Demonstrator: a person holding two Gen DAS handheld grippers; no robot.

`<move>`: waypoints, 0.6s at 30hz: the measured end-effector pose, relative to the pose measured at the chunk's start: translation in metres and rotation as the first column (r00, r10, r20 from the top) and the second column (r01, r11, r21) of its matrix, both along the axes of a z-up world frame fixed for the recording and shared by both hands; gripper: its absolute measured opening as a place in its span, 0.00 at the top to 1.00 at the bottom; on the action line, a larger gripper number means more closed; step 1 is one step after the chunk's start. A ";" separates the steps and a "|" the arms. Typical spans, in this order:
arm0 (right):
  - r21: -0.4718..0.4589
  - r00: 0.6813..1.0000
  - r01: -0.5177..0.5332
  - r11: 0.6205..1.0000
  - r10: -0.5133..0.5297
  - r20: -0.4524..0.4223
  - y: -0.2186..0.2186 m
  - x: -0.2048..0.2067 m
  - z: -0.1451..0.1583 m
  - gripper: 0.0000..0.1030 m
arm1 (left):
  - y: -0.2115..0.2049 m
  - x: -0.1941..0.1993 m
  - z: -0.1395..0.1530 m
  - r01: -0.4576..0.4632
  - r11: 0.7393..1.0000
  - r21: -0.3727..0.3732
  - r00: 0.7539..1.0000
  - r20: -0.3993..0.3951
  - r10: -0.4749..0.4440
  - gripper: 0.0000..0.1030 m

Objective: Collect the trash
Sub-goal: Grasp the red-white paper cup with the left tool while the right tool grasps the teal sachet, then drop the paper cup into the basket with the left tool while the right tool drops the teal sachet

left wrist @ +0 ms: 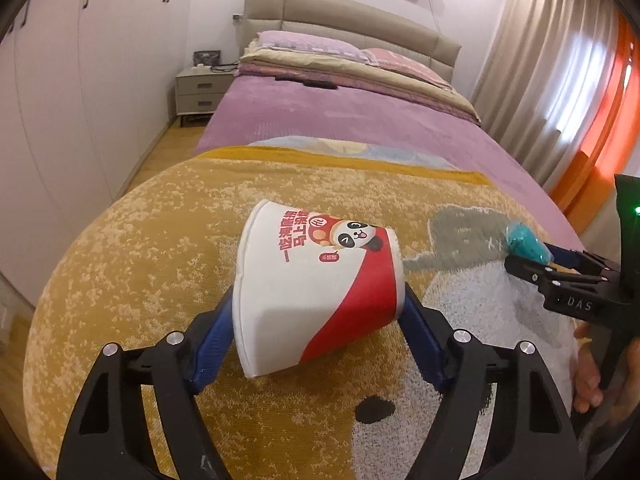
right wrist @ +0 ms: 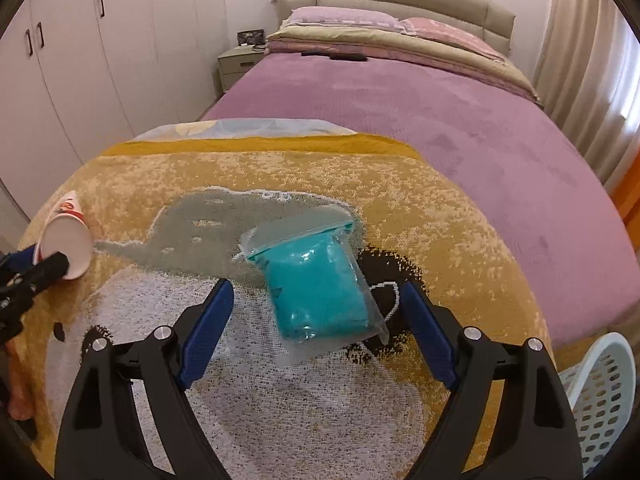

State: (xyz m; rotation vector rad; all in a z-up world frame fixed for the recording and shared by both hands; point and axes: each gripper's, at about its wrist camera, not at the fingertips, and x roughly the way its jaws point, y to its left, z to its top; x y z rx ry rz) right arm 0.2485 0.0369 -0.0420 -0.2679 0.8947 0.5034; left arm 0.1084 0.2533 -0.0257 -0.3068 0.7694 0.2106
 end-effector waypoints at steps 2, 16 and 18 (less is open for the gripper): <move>-0.006 1.000 0.002 1.000 -0.002 0.010 0.000 -0.001 0.000 0.36 | 0.002 -0.001 0.000 -0.002 1.000 -0.005 1.000 0.008 0.002 0.28; 0.088 0.994 -0.001 0.996 -0.009 0.112 -0.023 -0.045 0.029 0.65 | -0.012 -0.016 0.014 -0.005 0.997 0.073 0.997 0.079 -0.001 0.28; 0.107 0.992 0.002 0.994 -0.015 0.126 -0.037 -0.056 0.042 0.65 | -0.024 -0.022 0.023 0.017 0.995 0.095 0.996 0.087 -0.025 0.28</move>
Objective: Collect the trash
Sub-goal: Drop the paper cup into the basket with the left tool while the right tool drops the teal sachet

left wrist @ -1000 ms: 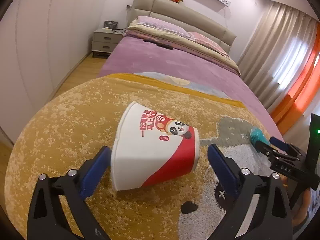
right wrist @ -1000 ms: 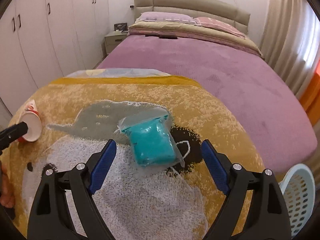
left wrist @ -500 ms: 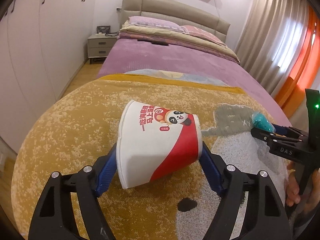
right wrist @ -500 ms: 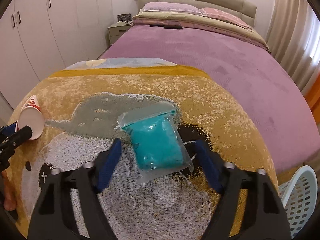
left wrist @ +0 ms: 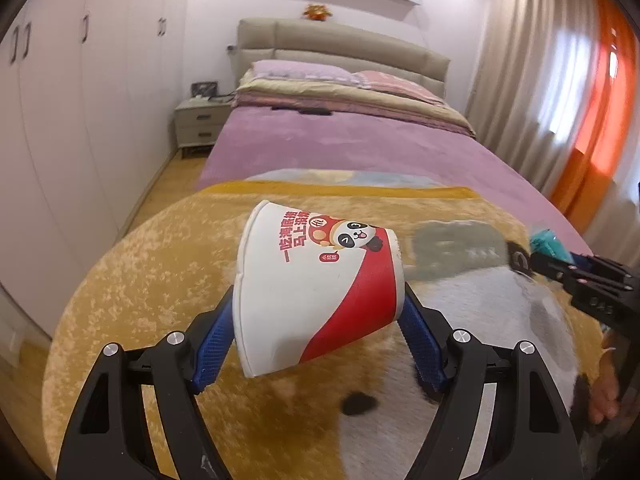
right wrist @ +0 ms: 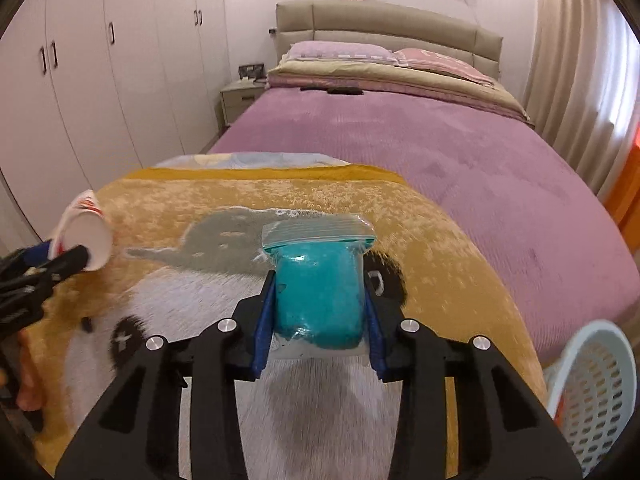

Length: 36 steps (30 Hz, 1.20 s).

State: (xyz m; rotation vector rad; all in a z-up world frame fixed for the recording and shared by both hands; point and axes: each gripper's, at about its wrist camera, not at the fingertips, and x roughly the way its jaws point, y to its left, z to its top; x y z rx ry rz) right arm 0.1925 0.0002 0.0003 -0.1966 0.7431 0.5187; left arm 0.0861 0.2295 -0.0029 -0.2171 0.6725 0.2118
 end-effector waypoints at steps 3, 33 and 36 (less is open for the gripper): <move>0.018 0.998 0.034 0.999 -0.035 0.050 -0.030 -0.022 0.027 0.65 | -0.025 -0.011 0.022 0.057 0.998 0.021 0.998 0.034 -0.057 0.28; 0.037 0.739 0.654 0.755 -0.629 -0.243 -0.341 0.004 -0.019 0.65 | -0.370 0.096 -0.004 0.539 0.840 -0.061 0.835 -0.093 -0.543 0.28; 0.051 0.727 0.662 0.748 -0.624 -0.287 -0.349 0.006 -0.029 0.64 | -0.382 0.107 -0.016 0.537 0.842 -0.058 0.836 -0.099 -0.540 0.28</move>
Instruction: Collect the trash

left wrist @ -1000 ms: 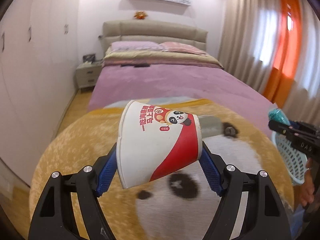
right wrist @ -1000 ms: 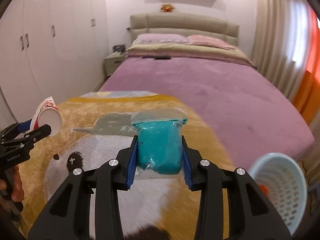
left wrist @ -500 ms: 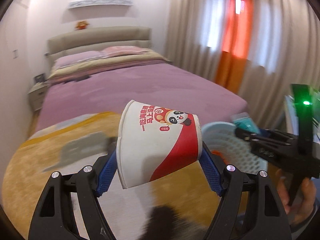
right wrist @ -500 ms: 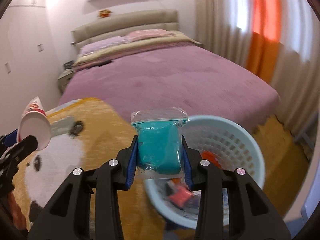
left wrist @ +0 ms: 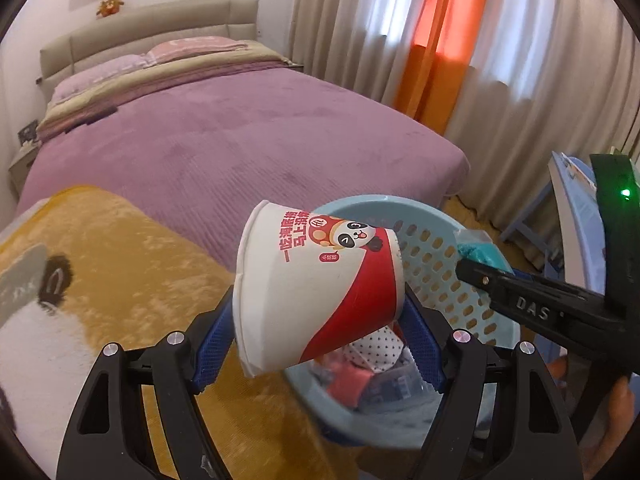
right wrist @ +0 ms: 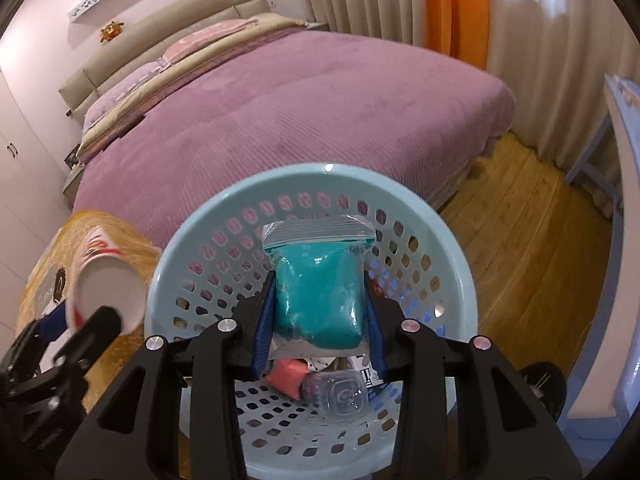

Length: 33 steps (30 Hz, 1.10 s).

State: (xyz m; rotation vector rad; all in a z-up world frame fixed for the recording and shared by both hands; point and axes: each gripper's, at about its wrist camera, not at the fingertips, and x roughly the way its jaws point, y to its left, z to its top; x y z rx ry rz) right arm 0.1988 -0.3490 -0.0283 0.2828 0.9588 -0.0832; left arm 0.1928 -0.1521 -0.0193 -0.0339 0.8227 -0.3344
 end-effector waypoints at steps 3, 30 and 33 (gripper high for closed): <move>0.048 1.000 0.006 0.999 -0.005 -0.019 -0.008 0.000 -0.005 0.55 | 0.000 0.004 -0.005 0.000 0.999 -0.035 1.000 0.001 0.000 0.19; -0.225 0.877 -0.044 0.973 0.145 0.459 0.101 -0.164 0.077 0.42 | 0.102 -0.149 0.043 -0.111 0.994 -0.017 0.932 0.344 0.110 0.10; -0.243 0.856 0.004 0.970 0.122 0.502 0.106 -0.172 0.075 0.34 | 0.116 -0.160 0.036 -0.180 0.983 -0.044 0.887 0.424 0.182 0.08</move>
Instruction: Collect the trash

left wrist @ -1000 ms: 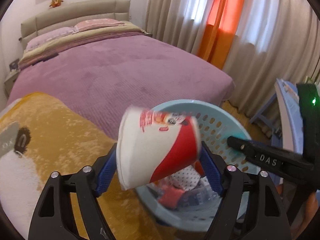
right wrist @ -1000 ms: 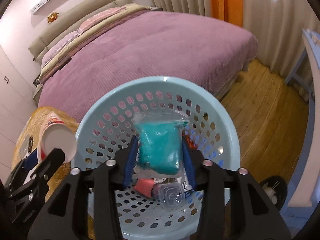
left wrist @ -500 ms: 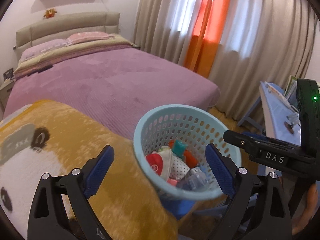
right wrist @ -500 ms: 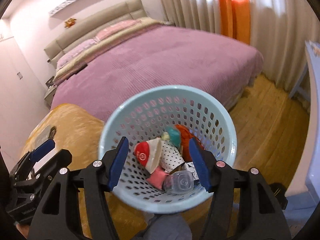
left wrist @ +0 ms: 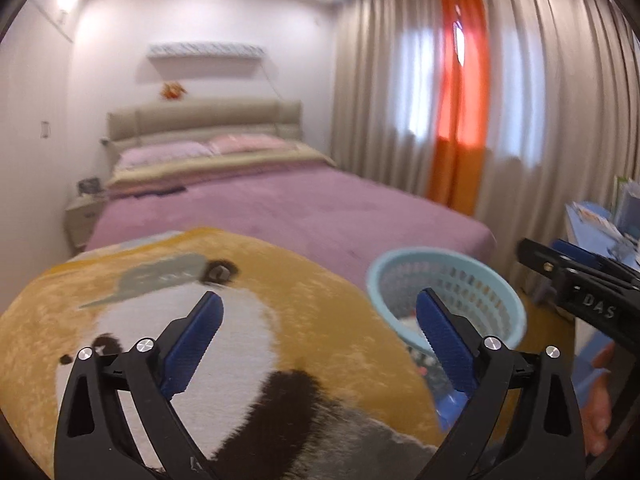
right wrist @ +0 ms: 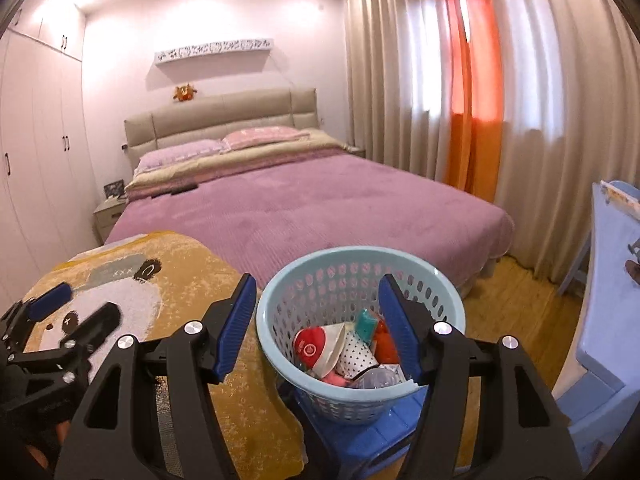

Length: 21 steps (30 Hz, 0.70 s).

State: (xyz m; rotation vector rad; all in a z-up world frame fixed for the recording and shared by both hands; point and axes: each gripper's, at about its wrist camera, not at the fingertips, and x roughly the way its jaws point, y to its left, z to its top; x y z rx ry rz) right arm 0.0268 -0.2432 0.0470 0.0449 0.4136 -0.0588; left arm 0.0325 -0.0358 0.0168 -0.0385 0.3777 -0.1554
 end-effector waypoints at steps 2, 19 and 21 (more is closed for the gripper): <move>-0.014 0.998 0.033 0.999 -0.033 0.059 0.002 -0.007 -0.002 0.25 | 0.002 -0.001 -0.005 -0.044 0.999 0.020 0.999 0.029 0.044 0.07; -0.021 0.992 0.081 0.996 -0.079 0.097 0.014 -0.012 -0.028 0.10 | 0.005 -0.013 -0.008 -0.054 0.998 0.025 0.998 0.033 0.053 0.07; -0.020 0.993 0.075 0.997 -0.073 0.096 0.015 -0.014 -0.030 0.10 | 0.006 -0.013 -0.008 -0.060 0.998 0.026 0.998 0.037 0.059 0.07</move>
